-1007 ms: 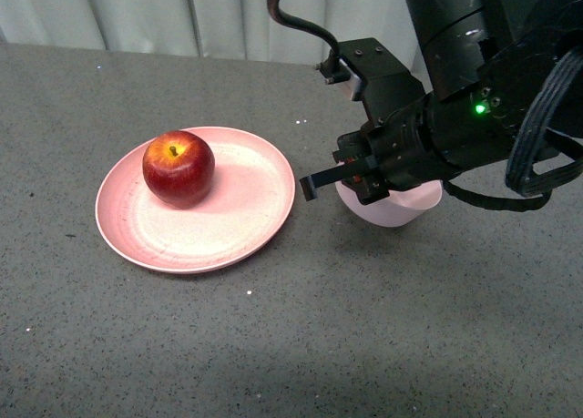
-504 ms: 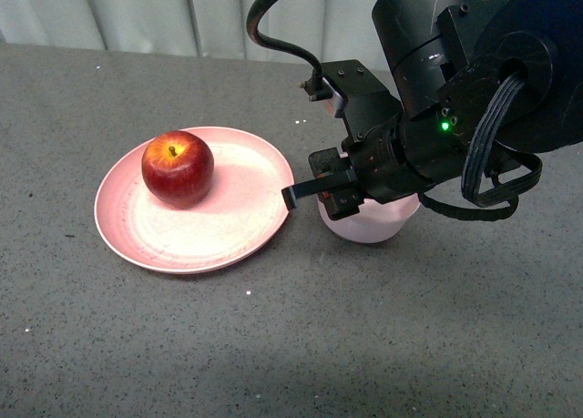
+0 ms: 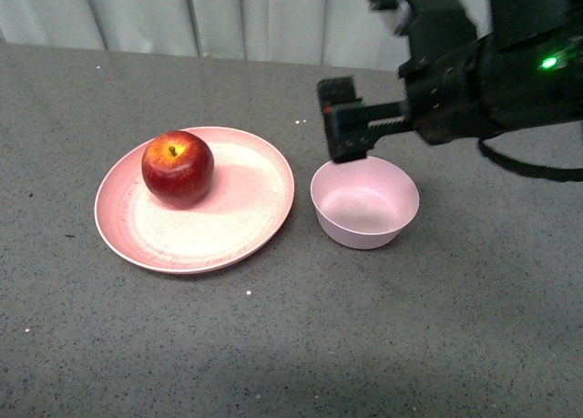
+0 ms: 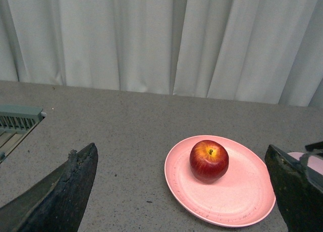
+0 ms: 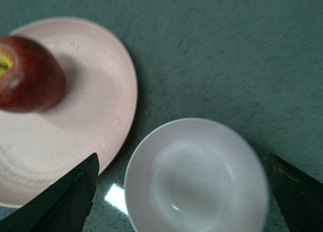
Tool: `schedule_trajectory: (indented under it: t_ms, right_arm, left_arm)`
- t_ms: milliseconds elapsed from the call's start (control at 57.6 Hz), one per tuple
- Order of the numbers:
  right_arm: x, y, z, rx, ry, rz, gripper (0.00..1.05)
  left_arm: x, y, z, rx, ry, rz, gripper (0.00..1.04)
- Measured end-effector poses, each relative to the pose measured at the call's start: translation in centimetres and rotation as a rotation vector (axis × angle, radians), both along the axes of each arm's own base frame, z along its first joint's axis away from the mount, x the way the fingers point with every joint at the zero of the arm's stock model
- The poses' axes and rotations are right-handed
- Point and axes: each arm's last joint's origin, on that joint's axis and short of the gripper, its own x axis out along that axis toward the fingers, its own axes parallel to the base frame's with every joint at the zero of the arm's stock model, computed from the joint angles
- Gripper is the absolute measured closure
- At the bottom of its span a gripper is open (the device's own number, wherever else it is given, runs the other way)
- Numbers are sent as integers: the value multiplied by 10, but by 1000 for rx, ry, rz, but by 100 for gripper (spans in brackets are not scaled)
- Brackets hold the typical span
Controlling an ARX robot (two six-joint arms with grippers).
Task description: Move apple from plate to bowl
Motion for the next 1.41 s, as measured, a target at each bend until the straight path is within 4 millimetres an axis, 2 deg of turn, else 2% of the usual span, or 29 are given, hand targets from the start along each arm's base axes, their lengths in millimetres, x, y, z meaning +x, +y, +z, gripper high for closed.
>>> schedule_trajectory:
  t_ms: [139,278,347,434,521,642,712,903,1163,1407]
  right_arm:
    - [-21,-28,26,13,-119,-92,9]
    - [-49,-60,35,1,-206,-200,11]
    - [-63,-74,28,-6,-486,-412,28]
    - [-89,-92,33,52,-638,-455,48]
    - [-111,-104,41,70,-678,-457,67]
    - [-134,-116,36,61,-658,-456,94]
    - [-143,-120,37,58,-660,-457,104]
    - [-166,-129,37,59,-660,-456,104]
    - [-188,-143,38,61,-662,-457,104]
    - [-205,-144,39,61,-664,-458,104]
  left_arm:
    - [0,0,0,0,0,0,7]
    - [0,0,0,0,0,0,7]
    - [0,0,0,0,0,-2,7]
    - [0,0,0,0,0,0,7]
    - [0,0,0,0,0,0,7]
    - [0,0,0,0,0,0,7]
    - [0,0,0,0,0,0,7]
    - [0,0,0,0,0,0,7]
    - [0,0,0,0,0,0,7]
    - [0,0,0,0,0,0,7]
